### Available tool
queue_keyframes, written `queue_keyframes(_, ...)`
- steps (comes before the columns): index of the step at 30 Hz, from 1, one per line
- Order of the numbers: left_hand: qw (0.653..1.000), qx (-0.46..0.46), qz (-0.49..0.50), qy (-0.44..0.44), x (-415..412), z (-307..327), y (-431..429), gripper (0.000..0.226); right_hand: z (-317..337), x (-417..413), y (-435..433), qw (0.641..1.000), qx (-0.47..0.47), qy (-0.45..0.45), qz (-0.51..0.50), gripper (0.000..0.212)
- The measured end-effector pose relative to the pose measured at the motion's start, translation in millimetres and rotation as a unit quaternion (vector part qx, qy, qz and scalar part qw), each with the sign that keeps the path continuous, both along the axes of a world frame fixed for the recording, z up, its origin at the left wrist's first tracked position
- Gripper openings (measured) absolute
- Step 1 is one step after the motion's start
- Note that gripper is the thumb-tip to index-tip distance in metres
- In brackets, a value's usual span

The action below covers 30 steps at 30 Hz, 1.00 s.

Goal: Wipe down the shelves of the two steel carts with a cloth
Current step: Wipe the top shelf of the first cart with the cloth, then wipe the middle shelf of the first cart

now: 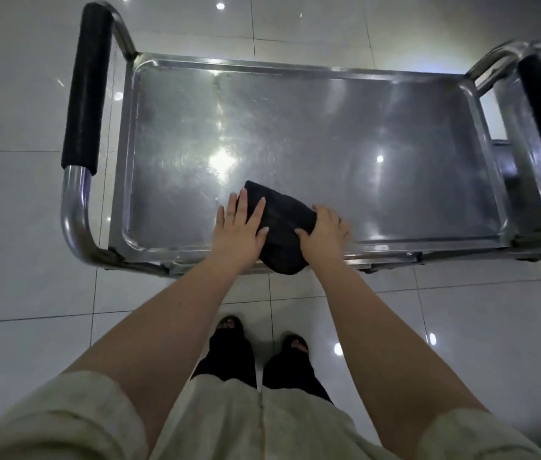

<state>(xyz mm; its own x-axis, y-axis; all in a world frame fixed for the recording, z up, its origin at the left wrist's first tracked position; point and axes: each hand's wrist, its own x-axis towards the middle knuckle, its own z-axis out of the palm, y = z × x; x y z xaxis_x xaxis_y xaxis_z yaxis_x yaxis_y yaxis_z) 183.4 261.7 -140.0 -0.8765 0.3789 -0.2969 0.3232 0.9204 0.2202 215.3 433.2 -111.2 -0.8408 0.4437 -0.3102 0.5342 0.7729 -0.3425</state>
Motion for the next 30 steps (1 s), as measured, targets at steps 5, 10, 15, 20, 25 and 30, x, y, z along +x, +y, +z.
queue_keyframes(5, 0.996, 0.072, 0.048, 0.014, 25, 16, 2, 0.061, 19, 15, 8, 0.985, -0.156, 0.074, 0.001, 0.022)
queue_keyframes(10, 0.975, 0.176, 0.086, 0.101, 53, 58, 15, 0.08, 53, 68, 28, 0.94, -0.298, 0.144, 0.083, 0.023)
queue_keyframes(15, 0.979, 0.112, -0.022, 0.168, 105, 79, 46, 0.045, 69, 132, 68, 0.914, -0.296, 0.221, 0.167, 0.029)
queue_keyframes(20, 0.983, 0.147, -0.028, 0.107, 182, 67, 82, 0.014, 65, 198, 112, 0.9, -0.253, 0.283, 0.213, 0.021)
queue_keyframes(25, 0.951, 0.277, 0.122, -0.069, 247, 42, 121, 0.039, 48, 242, 137, 0.923, -0.271, 0.203, 0.181, 0.019)
queue_keyframes(30, 0.963, 0.235, 0.106, -0.077, 247, 9, 121, 0.027, 20, 250, 154, 0.935, -0.286, 0.156, 0.142, 0.02)
